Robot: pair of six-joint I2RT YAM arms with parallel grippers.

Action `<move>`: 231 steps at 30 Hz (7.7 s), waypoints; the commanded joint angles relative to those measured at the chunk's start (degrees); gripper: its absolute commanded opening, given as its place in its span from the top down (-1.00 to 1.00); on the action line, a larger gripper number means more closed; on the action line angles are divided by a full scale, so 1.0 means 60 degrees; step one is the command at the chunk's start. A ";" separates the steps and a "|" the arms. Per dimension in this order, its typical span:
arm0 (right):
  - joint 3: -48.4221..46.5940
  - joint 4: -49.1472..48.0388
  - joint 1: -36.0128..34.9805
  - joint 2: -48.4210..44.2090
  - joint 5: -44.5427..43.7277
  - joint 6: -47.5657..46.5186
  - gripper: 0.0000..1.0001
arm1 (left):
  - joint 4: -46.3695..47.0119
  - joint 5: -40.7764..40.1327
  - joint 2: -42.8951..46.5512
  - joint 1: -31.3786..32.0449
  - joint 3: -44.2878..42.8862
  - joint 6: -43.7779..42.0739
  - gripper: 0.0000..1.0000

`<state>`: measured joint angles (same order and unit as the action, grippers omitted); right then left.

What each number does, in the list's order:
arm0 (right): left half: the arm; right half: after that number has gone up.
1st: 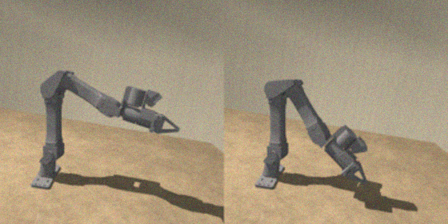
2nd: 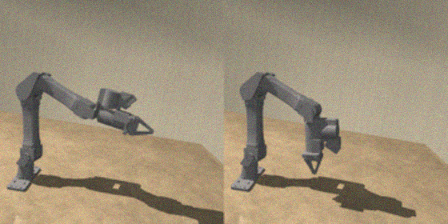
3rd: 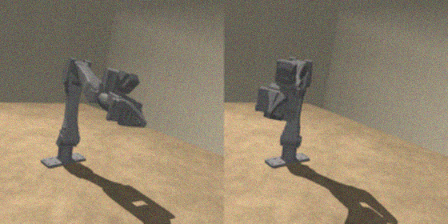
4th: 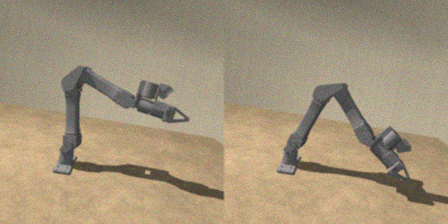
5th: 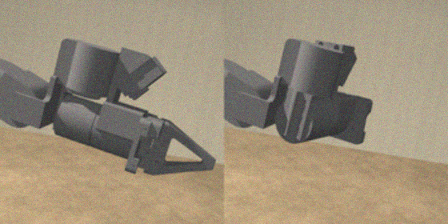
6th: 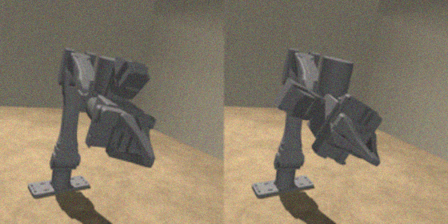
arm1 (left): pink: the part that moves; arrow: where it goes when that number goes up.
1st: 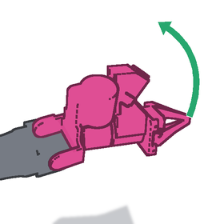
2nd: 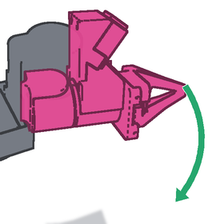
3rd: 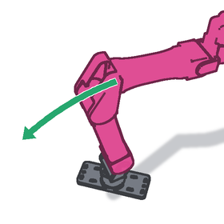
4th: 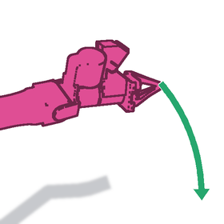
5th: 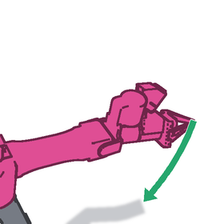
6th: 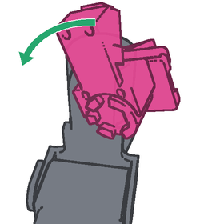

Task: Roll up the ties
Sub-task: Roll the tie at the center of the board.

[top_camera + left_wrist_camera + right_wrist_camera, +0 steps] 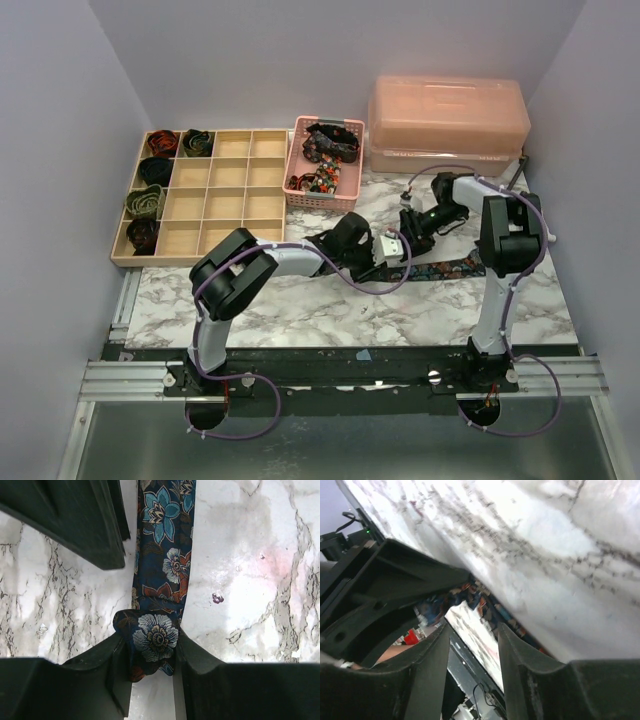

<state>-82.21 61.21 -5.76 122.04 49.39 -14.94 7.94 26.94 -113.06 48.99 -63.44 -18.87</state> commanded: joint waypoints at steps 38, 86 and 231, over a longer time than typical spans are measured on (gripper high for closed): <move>0.0799 -0.0141 -0.0476 0.0434 -0.0650 0.0004 0.99 | -0.2647 -0.0341 -0.0803 -0.0252 0.0053 -0.0341 0.14; 0.0792 -0.2162 -0.1281 0.0871 -0.0303 -0.0403 0.97 | 0.5112 0.1067 0.0540 -0.0639 0.2727 -0.0222 -0.41; -0.0444 0.0430 -0.1189 -0.0052 0.1320 0.0531 0.11 | -0.0335 -0.0635 0.0311 -0.0580 0.1869 0.0173 0.67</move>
<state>-84.31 59.61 -13.19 122.91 51.83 -11.00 18.85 30.44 -109.49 44.47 -54.15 -13.65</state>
